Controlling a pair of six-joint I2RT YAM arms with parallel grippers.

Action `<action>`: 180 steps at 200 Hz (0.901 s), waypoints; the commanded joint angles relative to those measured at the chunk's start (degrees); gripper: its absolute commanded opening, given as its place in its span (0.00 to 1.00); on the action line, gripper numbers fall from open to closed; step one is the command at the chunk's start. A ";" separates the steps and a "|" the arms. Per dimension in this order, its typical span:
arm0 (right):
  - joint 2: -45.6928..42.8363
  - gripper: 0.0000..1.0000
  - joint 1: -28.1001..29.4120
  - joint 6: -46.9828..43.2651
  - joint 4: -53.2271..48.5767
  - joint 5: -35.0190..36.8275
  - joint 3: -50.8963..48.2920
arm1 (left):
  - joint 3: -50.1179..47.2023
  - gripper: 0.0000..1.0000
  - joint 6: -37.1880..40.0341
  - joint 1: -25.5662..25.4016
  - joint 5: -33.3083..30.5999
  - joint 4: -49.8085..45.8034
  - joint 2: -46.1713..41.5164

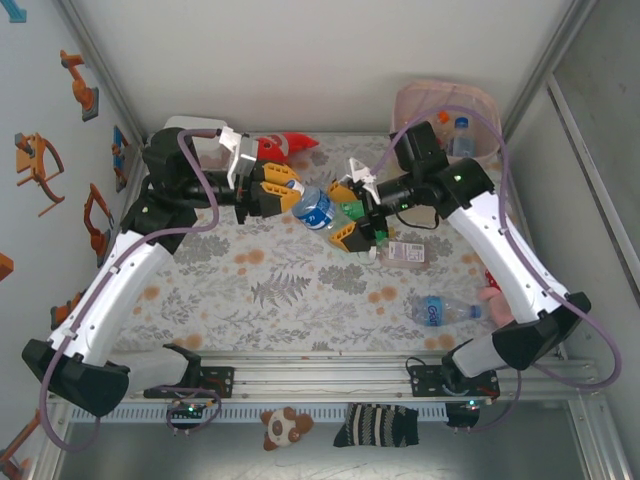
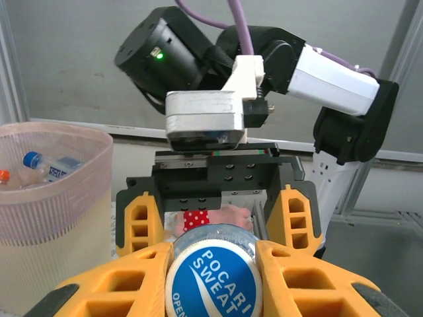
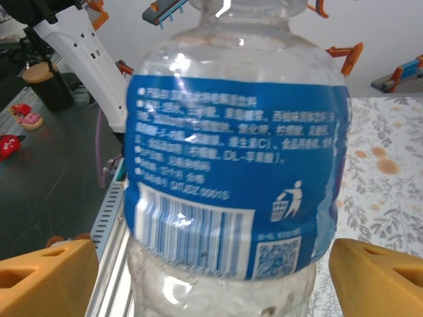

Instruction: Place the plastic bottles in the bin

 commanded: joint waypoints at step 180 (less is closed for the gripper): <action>1.91 0.56 0.41 -0.19 -5.64 1.80 4.44 | -3.02 0.60 2.12 -0.45 -5.67 3.18 -3.16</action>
